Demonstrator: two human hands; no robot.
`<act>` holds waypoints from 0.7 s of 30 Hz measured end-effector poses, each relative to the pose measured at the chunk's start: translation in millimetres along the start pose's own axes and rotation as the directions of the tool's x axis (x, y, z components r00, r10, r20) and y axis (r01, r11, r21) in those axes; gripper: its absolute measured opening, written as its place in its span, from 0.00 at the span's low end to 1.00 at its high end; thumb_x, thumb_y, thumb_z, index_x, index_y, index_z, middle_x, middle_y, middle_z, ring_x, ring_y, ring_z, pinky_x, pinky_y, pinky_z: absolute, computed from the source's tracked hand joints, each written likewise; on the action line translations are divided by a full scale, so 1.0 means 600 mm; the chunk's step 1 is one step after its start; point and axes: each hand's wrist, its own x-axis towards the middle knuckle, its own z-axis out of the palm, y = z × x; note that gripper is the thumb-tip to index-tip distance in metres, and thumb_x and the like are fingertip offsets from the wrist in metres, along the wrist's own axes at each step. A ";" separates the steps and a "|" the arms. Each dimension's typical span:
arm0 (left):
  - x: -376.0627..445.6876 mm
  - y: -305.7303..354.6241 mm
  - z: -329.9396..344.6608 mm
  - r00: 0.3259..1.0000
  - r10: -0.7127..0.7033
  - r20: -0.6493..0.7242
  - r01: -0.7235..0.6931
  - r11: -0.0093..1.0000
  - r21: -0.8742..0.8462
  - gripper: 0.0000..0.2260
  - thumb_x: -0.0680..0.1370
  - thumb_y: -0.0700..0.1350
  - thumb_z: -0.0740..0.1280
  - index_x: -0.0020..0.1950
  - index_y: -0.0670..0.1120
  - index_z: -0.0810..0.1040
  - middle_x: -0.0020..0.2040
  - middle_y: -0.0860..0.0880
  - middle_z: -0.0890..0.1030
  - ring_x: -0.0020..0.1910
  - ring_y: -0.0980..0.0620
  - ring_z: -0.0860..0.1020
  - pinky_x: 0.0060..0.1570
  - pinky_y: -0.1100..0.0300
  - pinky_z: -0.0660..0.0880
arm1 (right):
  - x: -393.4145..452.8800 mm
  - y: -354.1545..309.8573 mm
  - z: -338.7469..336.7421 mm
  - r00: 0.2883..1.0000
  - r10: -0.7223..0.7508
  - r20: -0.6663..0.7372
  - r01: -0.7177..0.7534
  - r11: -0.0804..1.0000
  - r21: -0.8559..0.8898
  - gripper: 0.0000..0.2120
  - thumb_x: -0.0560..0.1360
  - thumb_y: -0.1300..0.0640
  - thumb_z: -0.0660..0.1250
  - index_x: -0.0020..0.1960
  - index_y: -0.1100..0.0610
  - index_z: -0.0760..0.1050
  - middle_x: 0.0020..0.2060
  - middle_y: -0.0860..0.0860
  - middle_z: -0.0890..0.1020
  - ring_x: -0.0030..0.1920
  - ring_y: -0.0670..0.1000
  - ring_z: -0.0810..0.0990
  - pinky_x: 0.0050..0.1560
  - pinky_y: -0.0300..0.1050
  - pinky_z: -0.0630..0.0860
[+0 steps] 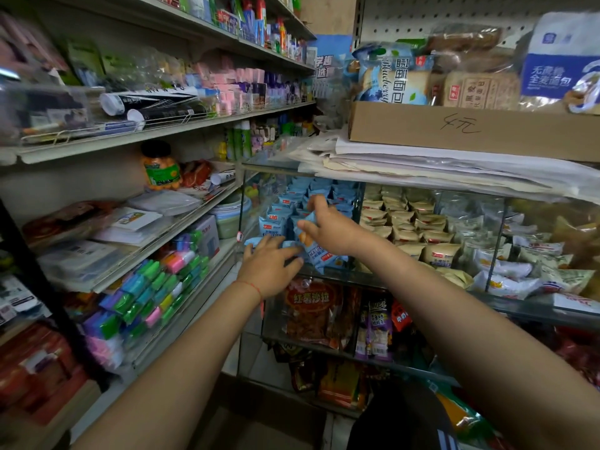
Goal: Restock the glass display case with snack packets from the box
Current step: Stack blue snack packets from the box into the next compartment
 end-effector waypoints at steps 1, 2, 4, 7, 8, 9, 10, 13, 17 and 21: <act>-0.001 0.002 -0.001 1.000 -0.004 0.026 0.004 1.000 -0.009 0.17 0.81 0.60 0.54 0.69 0.63 0.70 0.76 0.50 0.62 0.76 0.48 0.54 0.72 0.40 0.50 | 0.003 -0.004 -0.003 1.000 0.011 0.018 -0.010 0.998 -0.054 0.24 0.80 0.46 0.61 0.68 0.58 0.57 0.48 0.56 0.76 0.36 0.51 0.74 0.31 0.44 0.67; -0.001 0.003 0.000 0.999 -0.006 0.046 0.007 1.000 -0.019 0.18 0.81 0.61 0.53 0.70 0.63 0.69 0.76 0.50 0.61 0.77 0.48 0.53 0.72 0.40 0.50 | 0.006 -0.009 -0.008 0.999 0.023 0.027 -0.020 0.992 -0.128 0.29 0.79 0.46 0.63 0.70 0.59 0.55 0.45 0.55 0.77 0.37 0.52 0.75 0.31 0.45 0.68; -0.003 0.008 -0.001 0.997 -0.013 0.071 0.015 0.999 -0.034 0.19 0.81 0.61 0.52 0.72 0.64 0.66 0.77 0.50 0.60 0.77 0.47 0.51 0.73 0.40 0.48 | 0.009 -0.021 -0.017 0.999 0.041 -0.024 -0.047 0.913 -0.406 0.36 0.75 0.46 0.68 0.72 0.60 0.53 0.49 0.56 0.79 0.41 0.56 0.79 0.35 0.46 0.70; -0.006 0.009 0.001 0.997 -0.024 0.075 0.027 0.999 -0.043 0.19 0.81 0.62 0.52 0.73 0.64 0.64 0.77 0.50 0.60 0.77 0.47 0.50 0.72 0.41 0.46 | 0.023 -0.039 -0.008 0.999 0.044 -0.024 -0.046 0.606 -0.794 0.35 0.72 0.46 0.72 0.71 0.59 0.62 0.54 0.52 0.80 0.51 0.56 0.81 0.41 0.45 0.75; -0.006 0.009 0.003 0.997 -0.027 0.075 0.030 0.998 -0.046 0.19 0.81 0.62 0.52 0.73 0.65 0.64 0.77 0.50 0.60 0.77 0.47 0.50 0.72 0.41 0.46 | 0.028 -0.045 -0.002 0.994 0.108 0.035 -0.028 0.535 -0.844 0.31 0.71 0.45 0.73 0.69 0.57 0.67 0.54 0.51 0.79 0.52 0.55 0.81 0.45 0.46 0.78; -0.005 0.009 0.004 0.997 -0.029 0.076 0.032 0.998 -0.047 0.19 0.81 0.62 0.52 0.73 0.65 0.64 0.77 0.51 0.60 0.77 0.47 0.50 0.73 0.41 0.46 | 0.032 -0.050 0.002 0.979 0.183 0.092 -0.012 0.502 -0.865 0.30 0.70 0.44 0.74 0.66 0.55 0.71 0.55 0.50 0.79 0.53 0.54 0.81 0.48 0.48 0.79; -0.003 0.007 0.005 0.997 -0.028 0.078 0.032 0.998 -0.046 0.19 0.81 0.62 0.52 0.72 0.65 0.64 0.77 0.51 0.60 0.77 0.47 0.50 0.73 0.40 0.46 | 0.036 -0.055 0.005 0.958 0.245 0.151 0.011 0.494 -0.869 0.31 0.69 0.43 0.75 0.66 0.55 0.72 0.57 0.49 0.78 0.55 0.54 0.80 0.50 0.49 0.79; 0.002 0.000 0.001 0.997 -0.013 0.073 0.017 0.999 -0.043 0.19 0.81 0.62 0.52 0.71 0.66 0.65 0.77 0.51 0.61 0.77 0.47 0.51 0.72 0.41 0.47 | 0.034 -0.070 -0.003 0.920 0.296 0.257 0.081 0.500 -0.862 0.33 0.69 0.44 0.74 0.69 0.54 0.69 0.61 0.49 0.75 0.61 0.55 0.76 0.50 0.49 0.75; 0.000 -0.010 0.002 0.998 -0.008 0.070 0.010 1.000 -0.030 0.18 0.81 0.61 0.53 0.71 0.66 0.66 0.77 0.52 0.60 0.77 0.48 0.51 0.72 0.42 0.49 | 0.032 -0.080 -0.011 0.860 0.379 0.342 0.154 0.445 -0.882 0.28 0.71 0.54 0.74 0.69 0.55 0.70 0.49 0.50 0.73 0.52 0.55 0.74 0.47 0.51 0.73; 0.000 -0.017 0.006 0.996 -0.049 0.069 0.047 0.999 0.020 0.21 0.81 0.62 0.53 0.74 0.63 0.62 0.78 0.50 0.57 0.77 0.47 0.50 0.72 0.42 0.48 | 0.031 -0.083 -0.007 0.854 0.399 0.334 0.148 0.430 -0.891 0.26 0.75 0.59 0.70 0.71 0.58 0.68 0.57 0.53 0.74 0.58 0.57 0.74 0.50 0.51 0.71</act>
